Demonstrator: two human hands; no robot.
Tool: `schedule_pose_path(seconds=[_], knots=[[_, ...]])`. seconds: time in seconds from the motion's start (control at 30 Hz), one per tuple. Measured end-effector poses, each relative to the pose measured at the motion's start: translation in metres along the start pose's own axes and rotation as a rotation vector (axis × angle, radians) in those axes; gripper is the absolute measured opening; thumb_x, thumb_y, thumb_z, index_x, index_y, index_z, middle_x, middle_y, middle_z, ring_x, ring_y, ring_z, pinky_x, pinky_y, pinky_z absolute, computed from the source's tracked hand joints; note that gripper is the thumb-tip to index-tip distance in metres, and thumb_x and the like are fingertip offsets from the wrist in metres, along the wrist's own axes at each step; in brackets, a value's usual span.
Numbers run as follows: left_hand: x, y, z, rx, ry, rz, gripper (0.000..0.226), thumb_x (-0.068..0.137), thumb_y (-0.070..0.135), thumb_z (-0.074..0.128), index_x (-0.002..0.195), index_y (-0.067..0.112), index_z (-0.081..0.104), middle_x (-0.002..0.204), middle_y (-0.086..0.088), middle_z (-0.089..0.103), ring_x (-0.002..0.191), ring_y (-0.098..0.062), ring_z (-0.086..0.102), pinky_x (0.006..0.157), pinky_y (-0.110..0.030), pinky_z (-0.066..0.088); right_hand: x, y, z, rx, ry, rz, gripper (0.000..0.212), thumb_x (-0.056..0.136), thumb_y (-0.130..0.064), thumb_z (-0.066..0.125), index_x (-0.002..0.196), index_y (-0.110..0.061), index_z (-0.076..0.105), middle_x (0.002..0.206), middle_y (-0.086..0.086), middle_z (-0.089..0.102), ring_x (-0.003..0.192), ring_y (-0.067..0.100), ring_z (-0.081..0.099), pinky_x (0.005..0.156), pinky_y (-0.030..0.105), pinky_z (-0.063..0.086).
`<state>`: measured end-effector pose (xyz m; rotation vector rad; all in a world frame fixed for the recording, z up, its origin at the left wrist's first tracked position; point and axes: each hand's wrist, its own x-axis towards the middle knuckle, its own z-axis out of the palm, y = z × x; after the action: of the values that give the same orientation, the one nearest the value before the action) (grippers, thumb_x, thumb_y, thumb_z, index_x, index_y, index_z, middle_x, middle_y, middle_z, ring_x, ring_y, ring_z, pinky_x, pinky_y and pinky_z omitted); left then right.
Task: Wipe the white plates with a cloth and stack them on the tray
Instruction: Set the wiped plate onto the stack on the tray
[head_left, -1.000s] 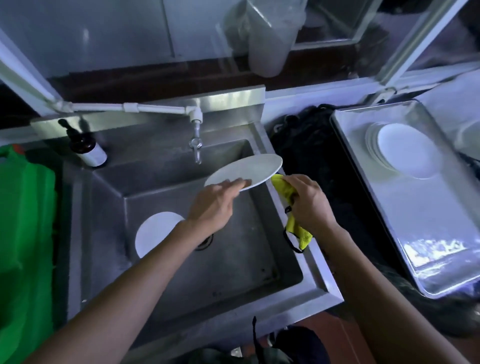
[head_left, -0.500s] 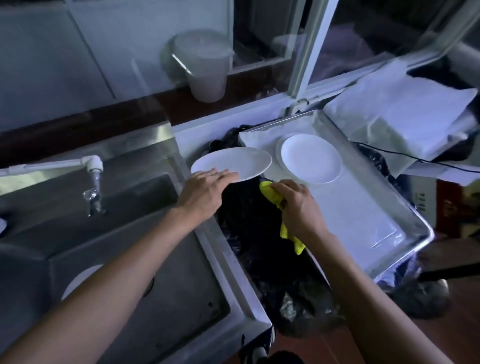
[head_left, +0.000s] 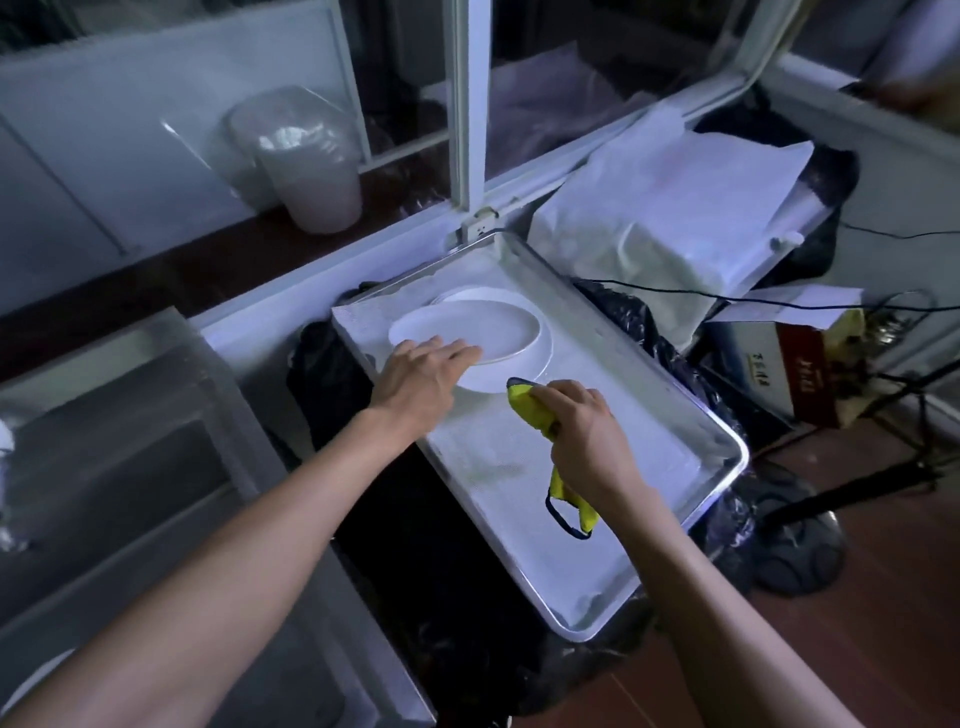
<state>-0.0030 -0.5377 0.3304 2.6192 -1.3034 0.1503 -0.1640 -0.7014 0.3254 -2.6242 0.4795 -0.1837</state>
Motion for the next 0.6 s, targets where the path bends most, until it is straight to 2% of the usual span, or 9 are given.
schedule_pose_path(seconds=[0.13, 0.27, 0.47, 0.6], knots=[[0.025, 0.013, 0.021, 0.051, -0.053, -0.017, 0.057, 0.086, -0.007, 0.049, 0.135, 0.018, 0.061, 0.134, -0.004, 0.066, 0.121, -0.030, 0.061, 0.094, -0.046, 0.045, 0.004, 0.021, -0.001, 0.011, -0.009, 0.015, 0.081, 0.066, 0.015, 0.047, 0.135, -0.026, 0.058, 0.131, -0.004, 0.057, 0.104, 0.028, 0.048, 0.077, 0.036, 0.041], [0.039, 0.021, 0.038, 0.104, -0.107, -0.069, 0.056, 0.091, -0.002, 0.045, 0.142, 0.021, 0.053, 0.144, -0.002, 0.058, 0.130, -0.026, 0.055, 0.099, -0.045, 0.040, 0.009, 0.033, 0.003, 0.033, -0.008, 0.019, 0.075, 0.072, 0.013, 0.051, 0.134, -0.027, 0.058, 0.129, -0.005, 0.057, 0.105, 0.028, 0.049, 0.076, 0.036, 0.040], [0.049, 0.023, 0.055, 0.211, -0.179, -0.058, 0.058, 0.089, 0.004, 0.059, 0.144, 0.020, 0.050, 0.145, -0.006, 0.055, 0.130, -0.029, 0.052, 0.099, -0.049, 0.043, 0.017, 0.047, 0.006, 0.051, -0.044, 0.022, 0.075, 0.072, 0.013, 0.053, 0.136, -0.026, 0.057, 0.132, -0.004, 0.055, 0.107, 0.027, 0.048, 0.080, 0.040, 0.044], [0.050, 0.026, 0.071, 0.253, -0.297, -0.050, 0.068, 0.092, 0.008, 0.054, 0.154, 0.021, 0.030, 0.158, -0.008, 0.036, 0.142, -0.031, 0.036, 0.108, -0.052, 0.038, 0.023, 0.052, 0.009, 0.044, -0.079, 0.032, 0.075, 0.073, 0.012, 0.054, 0.137, -0.027, 0.056, 0.133, -0.005, 0.055, 0.109, 0.027, 0.048, 0.084, 0.041, 0.046]])
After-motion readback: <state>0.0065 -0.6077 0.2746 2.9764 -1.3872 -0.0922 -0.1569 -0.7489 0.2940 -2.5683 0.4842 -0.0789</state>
